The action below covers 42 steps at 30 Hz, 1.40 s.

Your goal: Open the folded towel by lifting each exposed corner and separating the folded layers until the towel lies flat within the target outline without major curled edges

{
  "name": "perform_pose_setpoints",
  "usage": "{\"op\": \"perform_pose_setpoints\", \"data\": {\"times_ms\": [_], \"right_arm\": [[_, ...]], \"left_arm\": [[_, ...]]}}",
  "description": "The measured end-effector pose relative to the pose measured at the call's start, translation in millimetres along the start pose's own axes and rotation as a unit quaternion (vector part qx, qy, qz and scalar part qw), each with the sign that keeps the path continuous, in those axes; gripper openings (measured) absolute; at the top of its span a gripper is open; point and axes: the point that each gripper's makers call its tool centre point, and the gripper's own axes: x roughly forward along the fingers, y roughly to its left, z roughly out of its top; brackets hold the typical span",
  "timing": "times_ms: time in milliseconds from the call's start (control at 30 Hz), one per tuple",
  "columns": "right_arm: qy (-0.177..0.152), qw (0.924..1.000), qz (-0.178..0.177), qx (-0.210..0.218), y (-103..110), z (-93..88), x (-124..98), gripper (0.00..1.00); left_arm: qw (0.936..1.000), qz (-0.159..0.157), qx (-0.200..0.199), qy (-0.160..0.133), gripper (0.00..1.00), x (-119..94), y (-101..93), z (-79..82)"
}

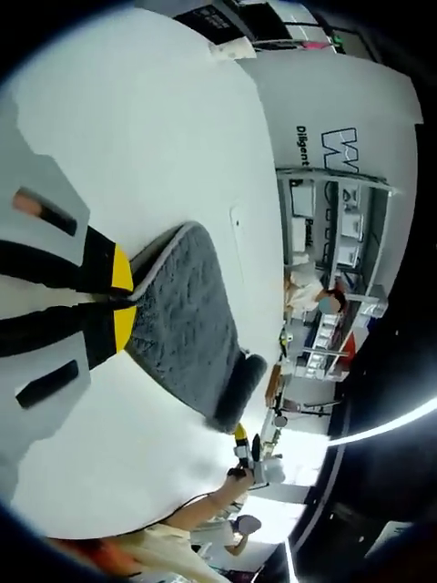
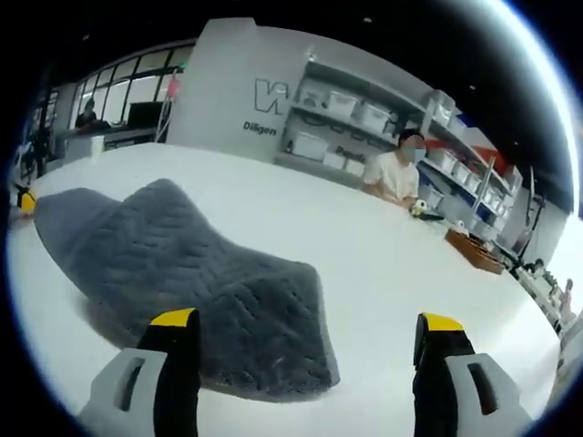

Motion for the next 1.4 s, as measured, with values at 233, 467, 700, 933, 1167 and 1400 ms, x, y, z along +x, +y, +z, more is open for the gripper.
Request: {"op": "perform_pose_setpoints", "data": {"times_ms": [233,467,700,933,1167,1400], "right_arm": [[0.0,0.9999,0.012,-0.001,9,0.1,0,0.89],[-0.009,0.9992,0.036,0.019,18,-0.4,5,0.57],[0.01,0.9988,0.046,0.016,22,-14.6,17,0.36],[0.02,0.997,0.07,0.027,31,-25.4,23,0.26],[0.014,0.9942,0.094,0.05,37,-26.7,25,0.09],[0.01,0.9945,0.095,0.043,38,-27.0,26,0.0]], "left_arm": [[1.0,0.003,0.003,0.003,0.03,-5,3.4,0.9],[0.9996,0.014,0.021,0.014,0.03,-7,6.2,-2.2],[0.9996,0.021,0.019,0.006,0.03,-10,8.3,2.0],[0.9996,0.021,0.019,0.008,0.03,-9,7.3,0.4],[0.9996,0.02,0.018,0.012,0.03,-8,6.7,-2.6],[0.9996,0.021,0.013,0.017,0.03,-8,8.5,-5.9]]}}
